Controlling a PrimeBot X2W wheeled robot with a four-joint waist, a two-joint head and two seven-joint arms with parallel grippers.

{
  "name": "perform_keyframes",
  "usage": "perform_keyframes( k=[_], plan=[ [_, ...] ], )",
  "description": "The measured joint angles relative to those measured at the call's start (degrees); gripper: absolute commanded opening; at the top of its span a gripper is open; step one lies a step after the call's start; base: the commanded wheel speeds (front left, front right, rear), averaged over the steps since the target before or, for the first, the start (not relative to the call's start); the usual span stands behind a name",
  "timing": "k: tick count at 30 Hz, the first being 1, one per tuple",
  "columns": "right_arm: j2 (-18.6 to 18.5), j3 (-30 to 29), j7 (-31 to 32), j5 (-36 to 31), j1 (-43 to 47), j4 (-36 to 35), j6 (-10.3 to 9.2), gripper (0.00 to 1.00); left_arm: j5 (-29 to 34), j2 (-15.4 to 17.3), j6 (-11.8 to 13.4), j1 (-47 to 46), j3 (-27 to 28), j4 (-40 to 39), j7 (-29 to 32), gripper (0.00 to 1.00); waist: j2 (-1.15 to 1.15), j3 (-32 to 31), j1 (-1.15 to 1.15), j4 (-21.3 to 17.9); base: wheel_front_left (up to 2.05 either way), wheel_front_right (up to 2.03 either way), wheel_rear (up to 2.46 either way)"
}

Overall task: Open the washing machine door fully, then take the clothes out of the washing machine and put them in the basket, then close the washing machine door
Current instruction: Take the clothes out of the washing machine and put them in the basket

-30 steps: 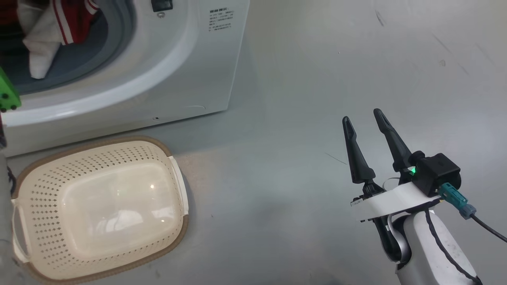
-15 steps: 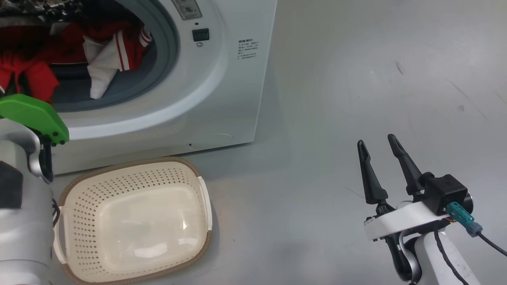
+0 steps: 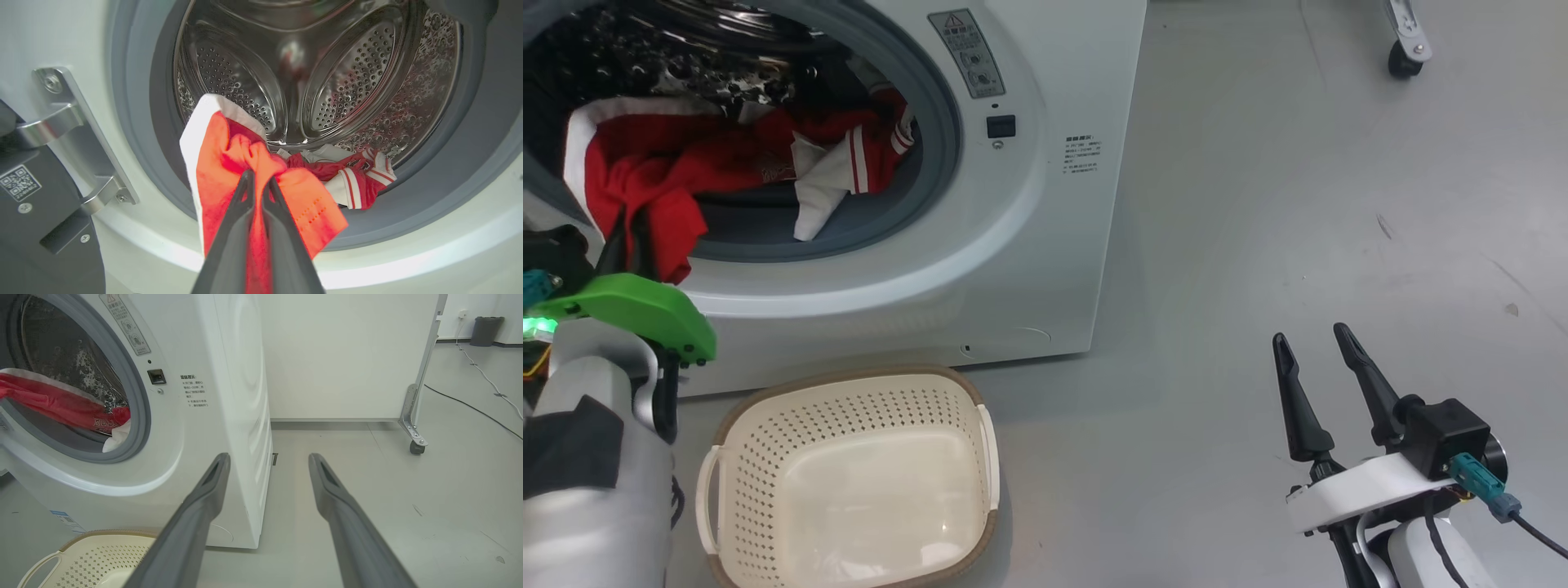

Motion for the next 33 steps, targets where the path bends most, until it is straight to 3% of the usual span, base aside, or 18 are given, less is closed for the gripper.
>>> perform_keyframes(
  k=[16,33],
  plan=[
    [-0.2,-1.5,0.0,0.0,3.7,-0.3,0.52,1.0,-0.2,-2.1,-1.6,7.3,-1.1,-9.9,-1.3,0.0,0.0,-6.6,0.0,2.7,0.0,0.0,0.0],
    [-0.2,-1.8,0.0,-0.5,4.9,-1.4,0.68,1.0,-2.0,-3.4,-2.5,13.2,-0.9,-24.3,-1.4,0.0,0.0,-7.1,0.0,3.6,0.0,0.0,0.0]
  ],
)
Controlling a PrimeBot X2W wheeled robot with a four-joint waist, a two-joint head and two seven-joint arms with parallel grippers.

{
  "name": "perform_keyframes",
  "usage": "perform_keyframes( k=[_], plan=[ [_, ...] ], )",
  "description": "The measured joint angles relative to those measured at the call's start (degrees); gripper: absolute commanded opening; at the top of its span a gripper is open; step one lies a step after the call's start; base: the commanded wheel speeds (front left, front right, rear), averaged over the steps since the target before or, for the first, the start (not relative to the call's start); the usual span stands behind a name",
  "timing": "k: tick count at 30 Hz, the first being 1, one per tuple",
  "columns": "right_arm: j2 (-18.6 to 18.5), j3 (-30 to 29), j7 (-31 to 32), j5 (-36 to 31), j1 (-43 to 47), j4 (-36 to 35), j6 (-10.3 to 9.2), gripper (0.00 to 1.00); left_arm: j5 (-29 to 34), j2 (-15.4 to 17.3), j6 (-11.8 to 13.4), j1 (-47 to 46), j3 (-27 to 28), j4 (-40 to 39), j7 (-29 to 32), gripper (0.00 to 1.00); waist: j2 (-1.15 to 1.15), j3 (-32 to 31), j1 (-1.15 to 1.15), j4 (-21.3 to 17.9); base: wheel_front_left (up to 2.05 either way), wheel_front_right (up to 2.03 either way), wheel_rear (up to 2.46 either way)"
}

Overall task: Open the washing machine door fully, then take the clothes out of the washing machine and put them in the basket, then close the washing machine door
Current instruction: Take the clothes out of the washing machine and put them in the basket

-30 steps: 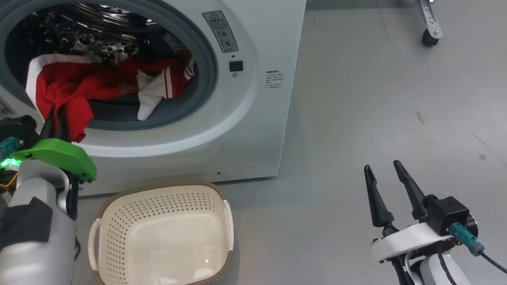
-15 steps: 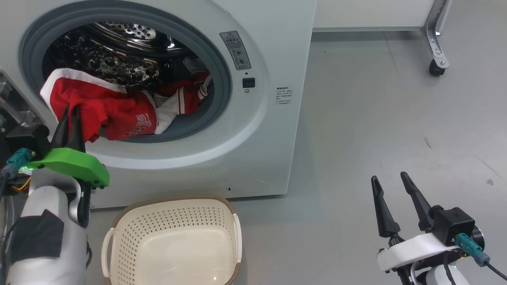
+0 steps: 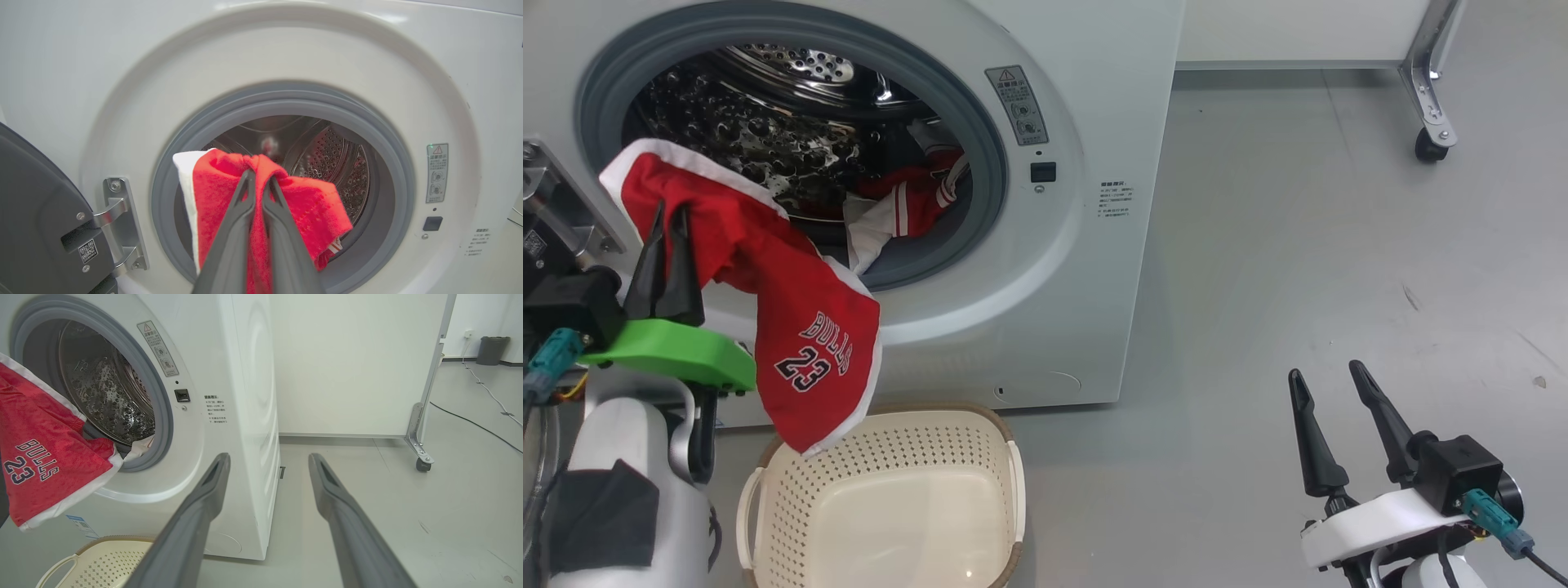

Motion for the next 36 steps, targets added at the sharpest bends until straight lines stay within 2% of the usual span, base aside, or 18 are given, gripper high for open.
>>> perform_keyframes(
  k=[9,28,36],
  plan=[
    [0.0,0.3,0.0,-0.5,0.3,-0.8,0.32,1.0,0.1,0.0,0.0,5.3,-2.5,0.1,0.4,0.0,0.0,1.8,0.0,-0.4,0.0,0.0,0.0],
    [0.2,1.7,0.0,-1.4,-1.4,-2.2,0.83,1.0,2.7,0.0,-0.1,10.7,-9.2,4.9,9.4,0.0,0.0,9.3,0.0,-2.7,0.0,0.0,0.0],
    [0.3,1.8,0.0,-1.5,-3.5,-3.0,0.85,1.0,4.6,1.4,-0.1,10.7,-11.1,8.9,14.5,0.0,0.0,14.0,0.0,-4.3,0.0,0.0,0.0]
  ],
)
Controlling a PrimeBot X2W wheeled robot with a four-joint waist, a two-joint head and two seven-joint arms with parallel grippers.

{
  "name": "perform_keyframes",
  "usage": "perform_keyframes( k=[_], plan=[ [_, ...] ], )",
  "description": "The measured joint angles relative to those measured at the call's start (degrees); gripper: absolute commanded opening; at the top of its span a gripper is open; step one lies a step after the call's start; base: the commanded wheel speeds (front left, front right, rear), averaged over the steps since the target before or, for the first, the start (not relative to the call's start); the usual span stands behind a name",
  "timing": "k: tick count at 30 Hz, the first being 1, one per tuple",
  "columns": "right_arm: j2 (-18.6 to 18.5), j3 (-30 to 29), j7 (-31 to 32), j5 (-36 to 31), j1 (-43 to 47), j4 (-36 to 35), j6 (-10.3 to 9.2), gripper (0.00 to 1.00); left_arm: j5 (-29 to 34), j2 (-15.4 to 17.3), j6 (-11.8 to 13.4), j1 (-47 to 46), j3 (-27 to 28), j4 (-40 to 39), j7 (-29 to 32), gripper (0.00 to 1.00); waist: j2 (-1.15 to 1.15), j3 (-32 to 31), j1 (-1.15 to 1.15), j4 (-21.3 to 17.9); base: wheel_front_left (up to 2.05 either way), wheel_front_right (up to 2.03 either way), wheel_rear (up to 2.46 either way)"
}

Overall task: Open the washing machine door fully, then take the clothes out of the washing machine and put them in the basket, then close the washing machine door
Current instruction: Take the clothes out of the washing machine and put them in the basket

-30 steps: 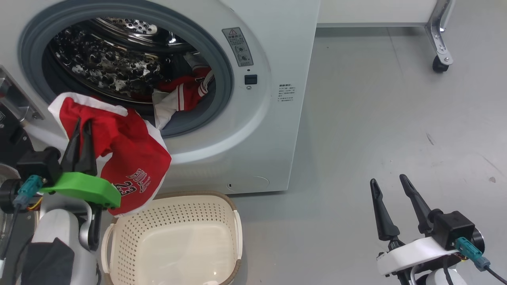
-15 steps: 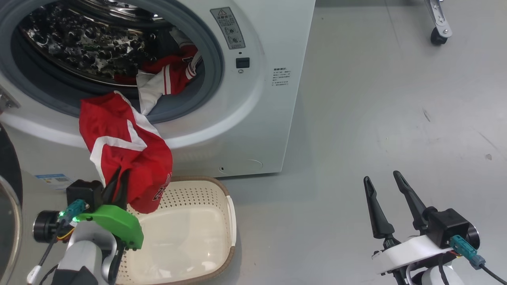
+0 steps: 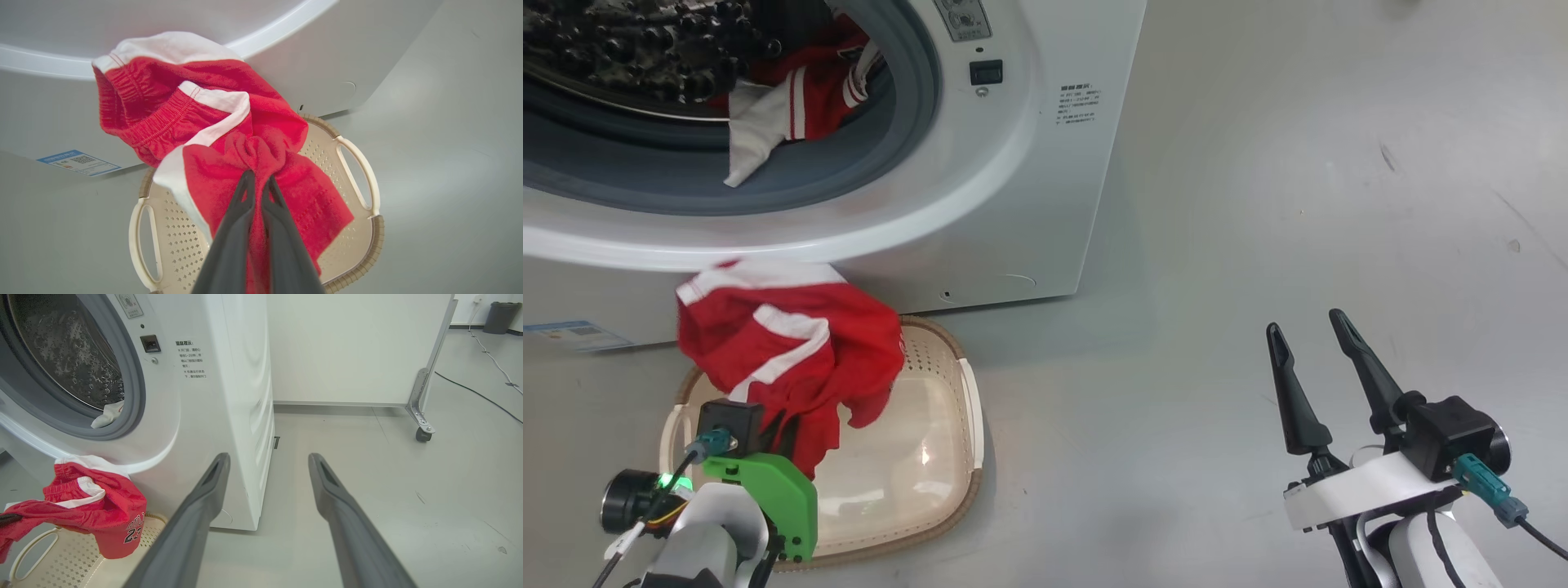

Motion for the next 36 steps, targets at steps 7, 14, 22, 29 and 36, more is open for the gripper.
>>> perform_keyframes(
  k=[7,14,22,29,36],
  plan=[
    [0.2,0.1,0.0,-0.1,-2.0,-0.4,0.0,1.0,0.0,0.9,0.0,-1.1,0.0,2.8,2.3,0.0,0.0,4.2,0.0,-1.7,0.0,0.0,0.0],
    [0.3,0.1,0.0,-0.1,-3.3,-0.8,0.0,1.0,0.5,2.0,0.0,-4.2,0.3,5.0,2.9,0.0,0.0,7.9,0.0,-3.4,0.0,0.0,0.0],
    [0.5,0.5,0.0,-0.3,-4.9,-1.2,-0.01,1.0,0.5,2.7,0.1,-7.6,0.9,7.4,3.4,0.0,0.0,11.7,0.0,-4.9,0.0,0.0,0.0],
    [0.6,0.5,0.0,-0.3,-5.9,-1.5,-0.02,1.0,1.6,3.5,0.9,-9.9,1.1,9.9,3.3,0.0,0.0,14.6,0.0,-6.1,0.0,0.0,0.0],
    [0.8,0.5,0.0,-0.3,-6.7,-1.8,-0.09,1.0,1.6,3.5,1.3,-11.3,1.0,12.0,2.7,0.0,0.0,16.5,0.0,-6.8,0.0,0.0,0.0]
  ],
)
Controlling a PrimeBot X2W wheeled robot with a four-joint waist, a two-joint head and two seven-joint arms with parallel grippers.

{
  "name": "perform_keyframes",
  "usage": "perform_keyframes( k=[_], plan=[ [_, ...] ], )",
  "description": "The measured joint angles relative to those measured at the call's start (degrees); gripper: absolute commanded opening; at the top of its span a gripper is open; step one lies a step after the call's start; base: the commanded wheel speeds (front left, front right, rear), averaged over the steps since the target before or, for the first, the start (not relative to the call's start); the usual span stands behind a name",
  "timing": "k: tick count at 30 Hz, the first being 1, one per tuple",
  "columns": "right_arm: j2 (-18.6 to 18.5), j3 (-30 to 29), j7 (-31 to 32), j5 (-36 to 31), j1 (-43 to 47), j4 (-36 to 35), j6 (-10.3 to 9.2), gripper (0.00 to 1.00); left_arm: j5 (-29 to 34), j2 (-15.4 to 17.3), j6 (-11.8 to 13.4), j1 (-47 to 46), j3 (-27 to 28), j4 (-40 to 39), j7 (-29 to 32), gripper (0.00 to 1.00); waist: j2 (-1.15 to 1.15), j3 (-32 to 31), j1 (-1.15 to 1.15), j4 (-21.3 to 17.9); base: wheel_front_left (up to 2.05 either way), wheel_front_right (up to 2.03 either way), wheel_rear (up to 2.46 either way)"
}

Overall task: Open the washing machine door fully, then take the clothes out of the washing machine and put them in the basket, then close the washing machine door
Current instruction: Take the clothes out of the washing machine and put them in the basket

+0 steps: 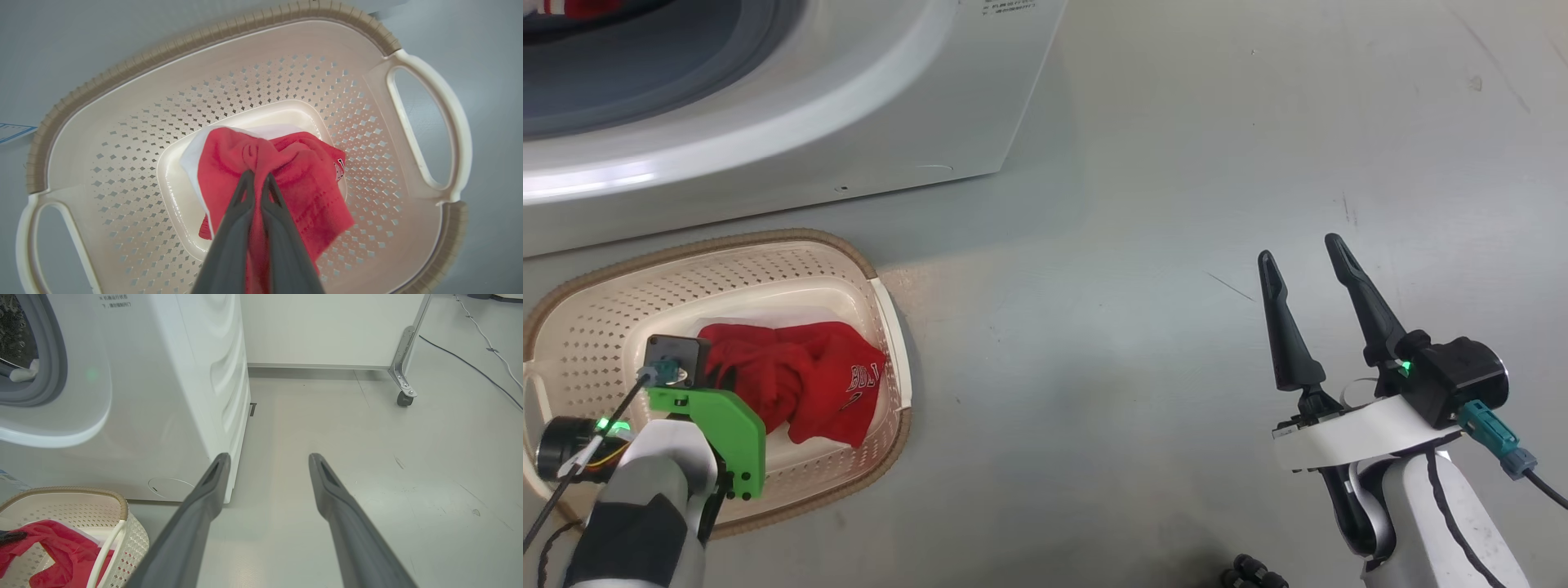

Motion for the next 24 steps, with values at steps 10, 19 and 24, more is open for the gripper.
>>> perform_keyframes(
  k=[10,19,24],
  plan=[
    [0.1,-0.5,0.0,-0.2,-0.8,0.2,-0.34,1.0,0.6,-0.9,0.6,-1.6,-1.0,5.1,-0.7,1.0,0.0,0.6,0.0,0.1,0.0,0.0,0.0],
    [0.2,-0.7,0.0,-0.2,-1.0,0.9,-0.44,1.0,0.6,-1.6,0.6,-1.8,-1.2,7.2,-3.5,1.0,0.0,-2.0,0.0,1.3,0.0,0.0,0.0],
    [0.2,-1.0,0.0,-0.2,-1.4,1.9,-0.3,1.0,0.6,-3.5,0.5,-2.4,-1.6,7.2,-6.5,1.0,0.0,-4.3,0.0,2.1,0.0,0.0,0.0]
  ],
)
